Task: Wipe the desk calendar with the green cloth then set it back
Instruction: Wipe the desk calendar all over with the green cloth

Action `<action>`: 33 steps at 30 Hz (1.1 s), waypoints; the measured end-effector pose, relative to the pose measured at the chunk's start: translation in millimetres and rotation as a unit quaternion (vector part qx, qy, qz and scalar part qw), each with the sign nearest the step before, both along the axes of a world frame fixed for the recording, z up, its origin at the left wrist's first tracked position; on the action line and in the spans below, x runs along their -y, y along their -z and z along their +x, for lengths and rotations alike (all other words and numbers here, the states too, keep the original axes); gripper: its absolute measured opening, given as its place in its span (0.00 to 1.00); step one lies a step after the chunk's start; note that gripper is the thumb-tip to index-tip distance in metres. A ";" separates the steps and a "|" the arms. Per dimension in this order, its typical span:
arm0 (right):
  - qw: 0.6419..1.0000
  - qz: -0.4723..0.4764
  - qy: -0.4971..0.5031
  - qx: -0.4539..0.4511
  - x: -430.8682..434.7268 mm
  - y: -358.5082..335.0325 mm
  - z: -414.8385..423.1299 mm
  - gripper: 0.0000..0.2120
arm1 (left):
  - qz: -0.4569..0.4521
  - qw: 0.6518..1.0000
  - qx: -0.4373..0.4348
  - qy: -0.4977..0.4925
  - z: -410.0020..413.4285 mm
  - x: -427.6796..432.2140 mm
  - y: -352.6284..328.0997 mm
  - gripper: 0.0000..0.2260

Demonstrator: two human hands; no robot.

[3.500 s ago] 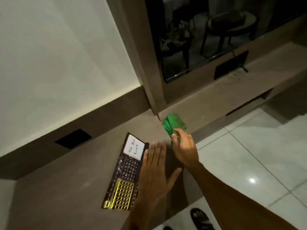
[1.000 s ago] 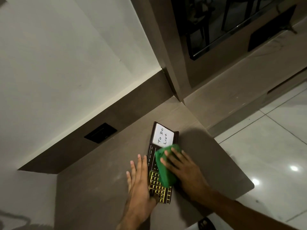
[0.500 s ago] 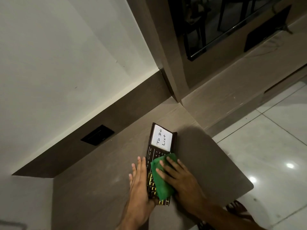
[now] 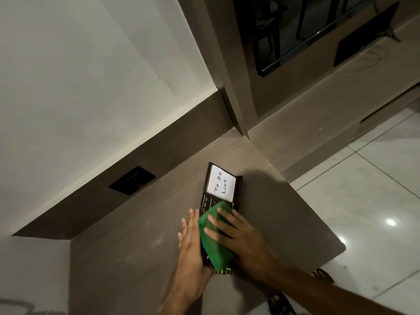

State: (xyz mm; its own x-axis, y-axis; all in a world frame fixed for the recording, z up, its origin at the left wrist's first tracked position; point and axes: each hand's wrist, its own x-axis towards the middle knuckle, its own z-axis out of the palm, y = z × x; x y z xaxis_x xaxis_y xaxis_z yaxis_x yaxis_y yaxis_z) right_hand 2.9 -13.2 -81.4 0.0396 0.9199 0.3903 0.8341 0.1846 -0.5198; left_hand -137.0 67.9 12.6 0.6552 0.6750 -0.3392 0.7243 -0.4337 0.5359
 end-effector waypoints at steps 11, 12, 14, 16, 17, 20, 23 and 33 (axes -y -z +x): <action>0.990 -0.085 -0.063 0.092 28.9 12.3 9.3 0.43 | -0.012 1.000 -0.002 -0.012 -2.8 -2.9 3.4 0.58; 0.992 -0.066 -0.054 0.097 26.9 8.5 12.4 0.42 | -0.018 1.000 0.004 -0.017 -3.6 -2.6 3.6 0.57; 0.997 -0.067 0.019 0.024 17.3 -3.2 23.3 0.40 | -0.034 0.998 0.023 -0.037 -4.8 -1.8 4.7 0.56; 0.992 -0.075 0.084 -0.064 7.1 -17.0 26.6 0.38 | -0.043 0.997 0.024 -0.054 -4.2 -1.5 4.6 0.55; 0.993 -0.054 0.085 -0.067 3.4 -21.3 22.5 0.38 | -0.049 0.996 0.032 -0.065 -3.4 -1.1 5.1 0.54; 0.997 0.045 -0.042 0.041 1.6 -17.4 0.4 0.31 | -0.161 0.967 0.121 -0.154 0.7 1.5 2.7 0.52; 0.984 0.067 -0.100 0.130 0.0 -14.9 10.6 0.27 | -0.209 0.946 0.170 -0.182 -0.4 1.8 3.0 0.39; 0.971 0.045 -0.142 0.186 -4.2 -5.6 10.7 0.39 | -0.226 0.956 0.126 -0.141 -2.3 0.6 -6.8 0.46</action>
State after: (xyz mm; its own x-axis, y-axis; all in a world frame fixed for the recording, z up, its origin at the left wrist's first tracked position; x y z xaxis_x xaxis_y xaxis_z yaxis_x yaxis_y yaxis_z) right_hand 13.5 -9.0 -75.8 -0.3695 0.8349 0.4078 0.8702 0.4648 -0.1632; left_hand -139.4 67.3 19.3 0.5680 0.6582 -0.4941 0.6019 0.0773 0.7949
